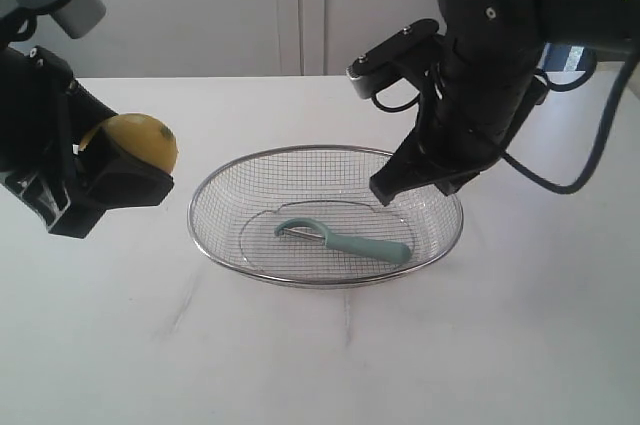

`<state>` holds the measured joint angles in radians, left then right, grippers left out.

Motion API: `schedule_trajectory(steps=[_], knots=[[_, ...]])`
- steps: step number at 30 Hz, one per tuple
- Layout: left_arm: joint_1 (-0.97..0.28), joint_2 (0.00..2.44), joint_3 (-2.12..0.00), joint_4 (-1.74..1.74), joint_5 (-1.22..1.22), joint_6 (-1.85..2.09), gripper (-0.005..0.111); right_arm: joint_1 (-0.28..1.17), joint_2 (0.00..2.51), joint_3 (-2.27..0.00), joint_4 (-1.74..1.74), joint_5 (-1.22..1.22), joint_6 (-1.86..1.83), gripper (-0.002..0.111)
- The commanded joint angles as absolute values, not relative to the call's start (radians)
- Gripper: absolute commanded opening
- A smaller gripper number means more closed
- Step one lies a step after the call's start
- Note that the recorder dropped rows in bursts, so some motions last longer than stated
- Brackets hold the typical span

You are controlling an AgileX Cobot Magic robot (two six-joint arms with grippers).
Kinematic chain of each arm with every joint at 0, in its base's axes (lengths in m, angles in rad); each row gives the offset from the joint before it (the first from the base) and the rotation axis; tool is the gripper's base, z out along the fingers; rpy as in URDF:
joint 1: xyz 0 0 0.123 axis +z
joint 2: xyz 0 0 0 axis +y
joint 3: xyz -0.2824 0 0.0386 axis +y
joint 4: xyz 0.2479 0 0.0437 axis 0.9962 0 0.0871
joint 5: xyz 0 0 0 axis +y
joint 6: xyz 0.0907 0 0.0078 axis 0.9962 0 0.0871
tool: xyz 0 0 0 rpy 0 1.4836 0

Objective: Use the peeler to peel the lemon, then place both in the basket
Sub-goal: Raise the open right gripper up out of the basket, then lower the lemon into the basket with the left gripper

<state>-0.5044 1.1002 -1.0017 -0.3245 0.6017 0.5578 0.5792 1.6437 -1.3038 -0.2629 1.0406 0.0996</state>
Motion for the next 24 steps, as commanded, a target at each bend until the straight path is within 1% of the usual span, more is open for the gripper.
schedule_trajectory(steps=[1,8,18,21,24], knots=[[-0.511,1.094,-1.000,-0.352,0.593,0.552,0.000,0.578,1.620,-1.285,-0.260,1.093,0.112,0.000],[-0.511,1.094,-1.000,-0.355,0.579,0.554,0.000,0.578,1.620,-1.285,-0.260,1.089,0.112,0.000],[-0.511,1.094,-0.999,-0.413,0.692,0.554,0.000,0.578,1.620,-1.285,-0.260,1.061,0.112,0.000],[-0.511,1.094,-0.994,-0.484,0.641,0.554,0.000,0.578,1.620,-1.285,-0.260,1.045,0.112,0.000],[-0.511,1.107,-0.986,-0.527,0.507,0.562,0.000,0.578,1.620,-1.285,-0.260,1.027,0.112,0.000]])
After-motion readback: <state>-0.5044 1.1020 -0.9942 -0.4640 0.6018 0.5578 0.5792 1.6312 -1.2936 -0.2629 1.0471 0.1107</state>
